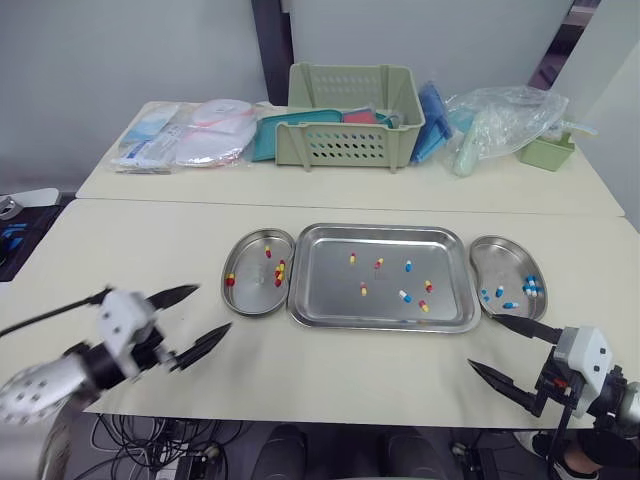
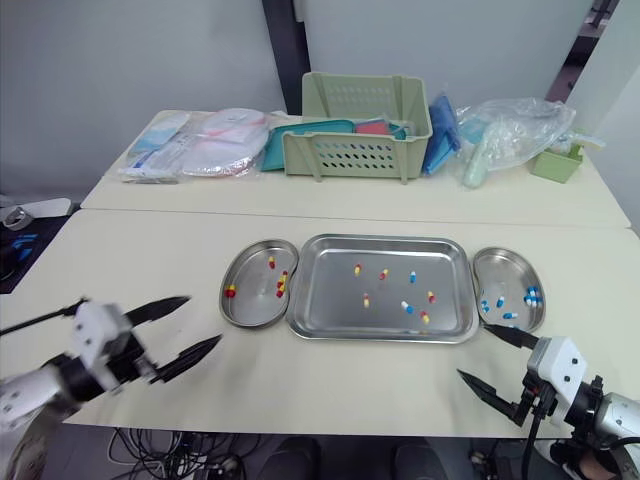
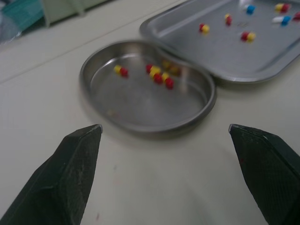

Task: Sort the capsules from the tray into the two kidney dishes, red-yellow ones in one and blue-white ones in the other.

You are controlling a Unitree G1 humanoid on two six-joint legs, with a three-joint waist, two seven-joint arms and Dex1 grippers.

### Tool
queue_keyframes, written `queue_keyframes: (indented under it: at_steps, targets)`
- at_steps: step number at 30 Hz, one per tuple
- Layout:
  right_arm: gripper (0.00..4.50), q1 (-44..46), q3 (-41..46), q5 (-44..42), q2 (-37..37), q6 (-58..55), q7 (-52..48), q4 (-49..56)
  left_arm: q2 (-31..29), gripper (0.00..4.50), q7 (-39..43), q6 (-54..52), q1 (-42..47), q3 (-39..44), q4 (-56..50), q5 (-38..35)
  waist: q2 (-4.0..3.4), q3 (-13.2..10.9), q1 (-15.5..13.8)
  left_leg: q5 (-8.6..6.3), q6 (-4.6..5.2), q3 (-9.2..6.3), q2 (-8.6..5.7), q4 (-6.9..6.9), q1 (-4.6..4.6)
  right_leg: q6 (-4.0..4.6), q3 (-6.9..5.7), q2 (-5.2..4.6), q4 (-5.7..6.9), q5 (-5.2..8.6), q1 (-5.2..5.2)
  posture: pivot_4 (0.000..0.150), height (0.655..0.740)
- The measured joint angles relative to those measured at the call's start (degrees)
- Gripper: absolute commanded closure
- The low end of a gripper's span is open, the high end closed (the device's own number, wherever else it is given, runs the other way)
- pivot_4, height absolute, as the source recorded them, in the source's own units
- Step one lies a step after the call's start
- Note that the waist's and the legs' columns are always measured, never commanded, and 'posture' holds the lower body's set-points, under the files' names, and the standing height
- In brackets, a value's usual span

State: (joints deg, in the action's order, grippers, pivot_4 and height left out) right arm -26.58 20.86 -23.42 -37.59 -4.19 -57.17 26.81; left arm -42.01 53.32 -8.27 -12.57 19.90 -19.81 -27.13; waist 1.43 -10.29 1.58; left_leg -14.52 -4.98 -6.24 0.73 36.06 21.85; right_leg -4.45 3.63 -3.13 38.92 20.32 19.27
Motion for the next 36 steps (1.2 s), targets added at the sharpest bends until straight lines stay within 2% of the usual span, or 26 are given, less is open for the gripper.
queue_keyframes:
  at_steps: [7, 11, 16, 25, 36]
  targets:
    - [0.03, -0.86, -1.15, -0.68, 0.62, -1.53, 2.08, 2.04, 1.11, 0.0, -3.01, -11.96, 14.38, -15.83, -4.77, 0.53, -0.13, 0.0, 0.44, 0.0, 0.01, 0.02, 0.0, 0.02, -0.01, 0.0, 0.05, 0.02, 0.06, 0.0, 0.02, 0.15, 0.739]
    - [0.0, -1.52, -1.96, -0.55, 1.03, -1.94, 3.38, 3.45, 3.55, 0.8, -4.18, -16.83, 22.19, -22.9, -3.08, 2.19, -0.14, 0.0, 0.2, 0.0, 0.01, -0.01, -0.02, 0.04, 0.0, -0.01, 0.01, 0.03, 0.05, 0.0, 0.02, 0.15, 0.739]
    - [0.0, -2.18, -2.99, -0.31, 1.9, -1.91, 4.87, 4.88, 9.16, 0.8, -4.09, -18.84, 32.58, -33.09, 3.4, 7.21, -0.11, -0.01, -0.04, 0.0, 0.0, -0.04, -0.07, 0.07, 0.06, -0.02, -0.01, 0.01, 0.02, -0.01, 0.02, 0.15, 0.739]
    - [0.0, -4.21, -3.56, 0.09, 2.63, -1.24, 5.86, 4.94, 13.31, 0.8, -0.51, -17.72, 41.86, -40.03, 16.88, 13.29, -0.16, 0.01, 0.06, 0.01, 0.01, -0.03, -0.07, 0.11, 0.05, -0.02, 0.0, 0.02, 0.04, -0.01, 0.0, 0.15, 0.739]
    - [0.0, -6.18, -4.11, 0.11, 3.03, -1.17, 7.34, 6.41, 17.58, 0.8, 1.86, -13.68, 46.06, -41.33, 27.92, 18.39, -0.17, 0.01, 0.2, 0.01, 0.0, -0.04, -0.06, 0.1, 0.06, -0.02, -0.01, 0.03, 0.04, -0.01, 0.02, 0.15, 0.739]
